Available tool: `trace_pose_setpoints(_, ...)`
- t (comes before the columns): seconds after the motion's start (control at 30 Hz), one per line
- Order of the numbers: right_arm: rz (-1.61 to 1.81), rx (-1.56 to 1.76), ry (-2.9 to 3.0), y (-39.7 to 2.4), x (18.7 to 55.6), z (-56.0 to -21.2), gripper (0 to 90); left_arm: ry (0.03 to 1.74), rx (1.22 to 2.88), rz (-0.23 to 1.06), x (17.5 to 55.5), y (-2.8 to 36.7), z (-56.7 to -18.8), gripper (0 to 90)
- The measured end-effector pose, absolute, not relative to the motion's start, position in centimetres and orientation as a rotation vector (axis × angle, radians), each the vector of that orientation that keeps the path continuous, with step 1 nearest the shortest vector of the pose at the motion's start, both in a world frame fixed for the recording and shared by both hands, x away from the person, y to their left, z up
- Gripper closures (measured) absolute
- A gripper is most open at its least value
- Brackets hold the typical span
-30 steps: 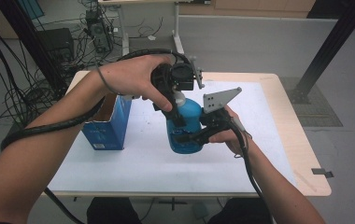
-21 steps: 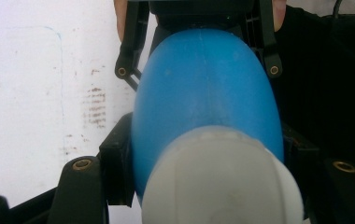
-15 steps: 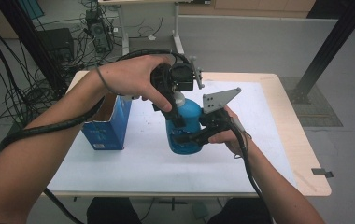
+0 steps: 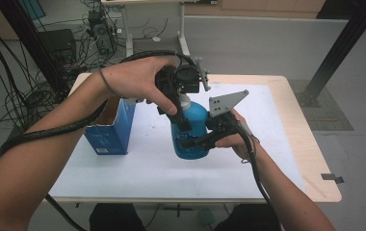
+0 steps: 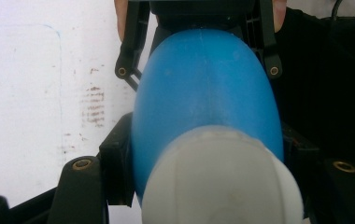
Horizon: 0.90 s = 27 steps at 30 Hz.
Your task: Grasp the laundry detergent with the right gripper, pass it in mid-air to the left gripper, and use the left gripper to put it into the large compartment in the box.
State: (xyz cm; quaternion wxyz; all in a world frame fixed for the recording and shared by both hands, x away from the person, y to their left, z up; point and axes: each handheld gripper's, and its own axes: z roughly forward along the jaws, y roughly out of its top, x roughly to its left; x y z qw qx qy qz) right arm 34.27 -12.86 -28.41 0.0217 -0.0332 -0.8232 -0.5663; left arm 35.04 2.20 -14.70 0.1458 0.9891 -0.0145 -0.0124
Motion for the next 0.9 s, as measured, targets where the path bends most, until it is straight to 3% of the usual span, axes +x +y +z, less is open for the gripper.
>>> trace_pose_setpoints(0.9,-1.749,-0.096,-2.556,-12.72,34.23,-28.49,44.3,-0.038,2.875,-0.032,34.87,2.11,-14.74,37.7)
